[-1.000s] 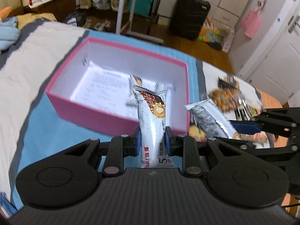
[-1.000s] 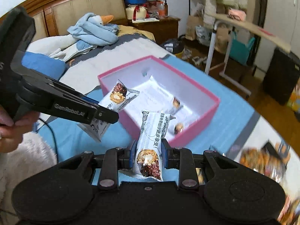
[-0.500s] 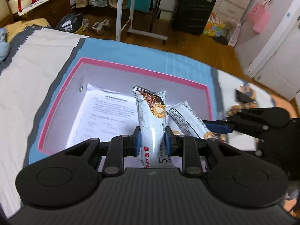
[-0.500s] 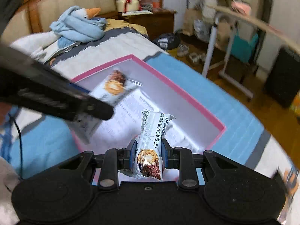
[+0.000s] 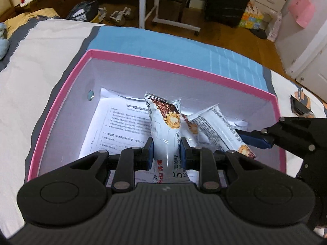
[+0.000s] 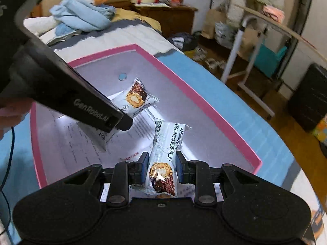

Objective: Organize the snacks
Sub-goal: 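Open both grippers to drop the bars into the pink box, then move the left gripper to the black NB soda-cracker pack, then close the left gripper on the black NB pack and lift it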

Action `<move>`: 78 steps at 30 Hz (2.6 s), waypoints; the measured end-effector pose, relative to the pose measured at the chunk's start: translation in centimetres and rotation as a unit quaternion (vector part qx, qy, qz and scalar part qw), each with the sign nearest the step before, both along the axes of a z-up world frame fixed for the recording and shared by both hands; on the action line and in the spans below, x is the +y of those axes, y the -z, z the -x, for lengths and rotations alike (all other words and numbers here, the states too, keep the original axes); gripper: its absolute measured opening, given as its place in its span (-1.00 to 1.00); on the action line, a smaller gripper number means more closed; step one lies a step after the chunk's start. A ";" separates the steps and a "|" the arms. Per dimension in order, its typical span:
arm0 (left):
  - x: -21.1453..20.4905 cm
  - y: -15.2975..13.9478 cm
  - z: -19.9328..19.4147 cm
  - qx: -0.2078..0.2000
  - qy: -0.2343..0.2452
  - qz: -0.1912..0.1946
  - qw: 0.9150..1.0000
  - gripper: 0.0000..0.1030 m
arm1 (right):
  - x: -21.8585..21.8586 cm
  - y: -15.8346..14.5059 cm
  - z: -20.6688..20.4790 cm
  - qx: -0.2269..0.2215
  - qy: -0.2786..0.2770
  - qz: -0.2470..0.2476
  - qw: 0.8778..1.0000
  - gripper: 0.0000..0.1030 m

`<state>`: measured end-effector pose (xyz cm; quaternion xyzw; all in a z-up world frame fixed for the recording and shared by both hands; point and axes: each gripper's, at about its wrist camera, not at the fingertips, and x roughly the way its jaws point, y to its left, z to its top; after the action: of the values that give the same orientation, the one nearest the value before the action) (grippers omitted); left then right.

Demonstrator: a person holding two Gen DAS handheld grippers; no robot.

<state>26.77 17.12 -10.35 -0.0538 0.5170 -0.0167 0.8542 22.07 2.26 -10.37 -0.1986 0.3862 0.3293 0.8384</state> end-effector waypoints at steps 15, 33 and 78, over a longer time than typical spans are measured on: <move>0.5 -2.2 1.5 -0.032 0.000 -0.052 0.998 0.01 | -3.1 -2.4 2.7 -0.057 0.009 -0.052 0.997 0.26; -9.0 -10.4 10.5 -0.101 0.146 -0.014 0.984 0.43 | -15.0 -6.4 15.0 -0.112 0.103 -0.042 0.988 0.57; -22.6 6.2 5.7 0.065 0.156 0.003 0.986 0.04 | -14.8 8.4 12.0 -0.008 0.118 -0.074 0.990 0.47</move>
<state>21.03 -5.44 -16.57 0.0245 0.5731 -0.1480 0.8057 10.03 -12.55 -18.81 -0.0919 0.3745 0.2546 0.8869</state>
